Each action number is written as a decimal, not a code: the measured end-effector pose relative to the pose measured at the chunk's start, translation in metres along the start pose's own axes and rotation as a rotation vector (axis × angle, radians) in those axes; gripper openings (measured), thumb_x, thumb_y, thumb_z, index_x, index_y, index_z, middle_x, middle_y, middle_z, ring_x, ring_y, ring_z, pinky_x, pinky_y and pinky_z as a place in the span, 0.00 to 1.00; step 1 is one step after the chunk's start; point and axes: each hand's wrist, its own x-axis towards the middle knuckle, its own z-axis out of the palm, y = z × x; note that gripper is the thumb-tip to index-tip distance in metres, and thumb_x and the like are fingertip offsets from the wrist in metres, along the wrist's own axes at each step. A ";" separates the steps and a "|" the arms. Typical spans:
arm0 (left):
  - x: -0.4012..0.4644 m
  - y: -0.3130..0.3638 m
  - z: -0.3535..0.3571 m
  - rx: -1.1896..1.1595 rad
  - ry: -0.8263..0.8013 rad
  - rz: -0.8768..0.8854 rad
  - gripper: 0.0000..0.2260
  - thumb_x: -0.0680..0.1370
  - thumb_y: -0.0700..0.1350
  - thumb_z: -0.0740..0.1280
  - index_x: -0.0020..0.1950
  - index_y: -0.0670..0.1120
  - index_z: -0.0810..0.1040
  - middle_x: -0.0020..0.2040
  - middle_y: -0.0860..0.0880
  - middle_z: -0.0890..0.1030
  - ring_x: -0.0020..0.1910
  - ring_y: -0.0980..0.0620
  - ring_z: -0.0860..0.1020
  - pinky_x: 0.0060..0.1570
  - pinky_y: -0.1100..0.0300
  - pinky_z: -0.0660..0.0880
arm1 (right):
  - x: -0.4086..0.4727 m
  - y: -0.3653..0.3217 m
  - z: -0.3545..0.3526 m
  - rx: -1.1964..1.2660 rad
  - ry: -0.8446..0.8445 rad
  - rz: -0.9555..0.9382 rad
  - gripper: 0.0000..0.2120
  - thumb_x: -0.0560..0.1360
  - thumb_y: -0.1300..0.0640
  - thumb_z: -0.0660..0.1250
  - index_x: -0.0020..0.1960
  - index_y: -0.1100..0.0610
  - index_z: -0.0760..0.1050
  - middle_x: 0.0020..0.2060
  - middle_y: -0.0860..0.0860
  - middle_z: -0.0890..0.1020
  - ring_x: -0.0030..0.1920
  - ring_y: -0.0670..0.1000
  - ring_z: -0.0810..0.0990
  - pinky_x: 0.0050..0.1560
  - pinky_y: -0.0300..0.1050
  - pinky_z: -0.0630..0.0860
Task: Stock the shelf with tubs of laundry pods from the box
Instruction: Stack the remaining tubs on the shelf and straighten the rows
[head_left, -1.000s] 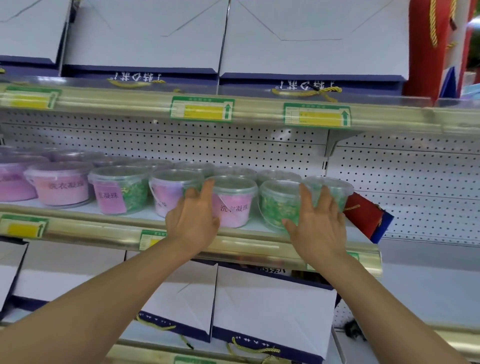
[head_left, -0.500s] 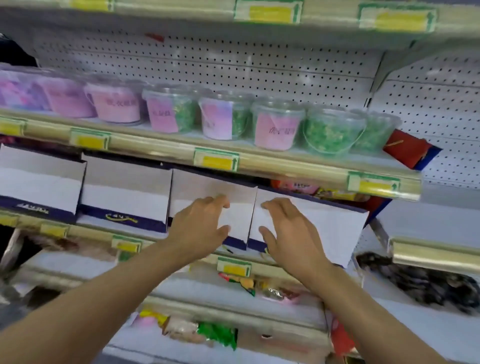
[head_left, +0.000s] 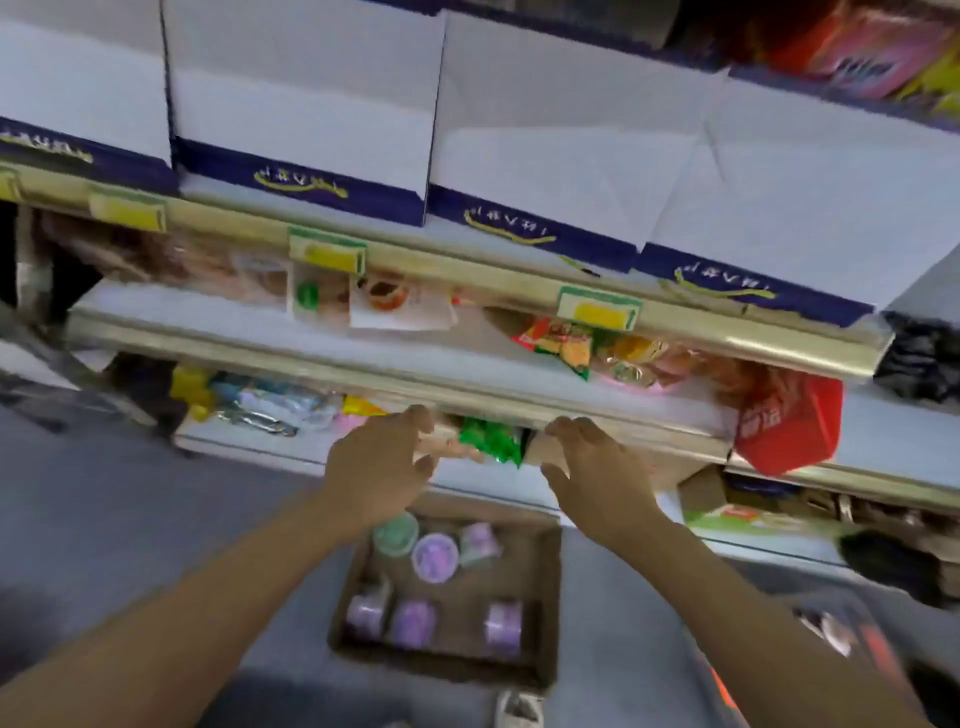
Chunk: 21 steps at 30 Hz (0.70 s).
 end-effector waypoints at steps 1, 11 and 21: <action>-0.003 -0.015 0.014 0.008 -0.029 -0.025 0.13 0.75 0.49 0.65 0.59 0.50 0.71 0.54 0.51 0.79 0.57 0.47 0.76 0.54 0.53 0.74 | 0.000 0.000 0.017 0.005 -0.031 0.012 0.19 0.77 0.53 0.61 0.66 0.54 0.66 0.62 0.53 0.72 0.61 0.57 0.74 0.55 0.49 0.72; -0.023 -0.135 0.148 -0.005 -0.258 -0.293 0.13 0.75 0.48 0.65 0.59 0.49 0.72 0.55 0.47 0.81 0.56 0.45 0.78 0.52 0.56 0.73 | 0.022 0.025 0.181 0.005 -0.289 0.054 0.16 0.75 0.55 0.61 0.63 0.54 0.68 0.59 0.55 0.75 0.57 0.59 0.76 0.51 0.50 0.75; -0.009 -0.209 0.344 -0.036 -0.362 -0.448 0.15 0.73 0.48 0.65 0.60 0.50 0.72 0.59 0.47 0.78 0.57 0.44 0.76 0.53 0.54 0.73 | 0.071 0.059 0.383 0.097 -0.394 0.060 0.16 0.78 0.51 0.58 0.63 0.56 0.71 0.57 0.55 0.79 0.53 0.57 0.78 0.48 0.45 0.73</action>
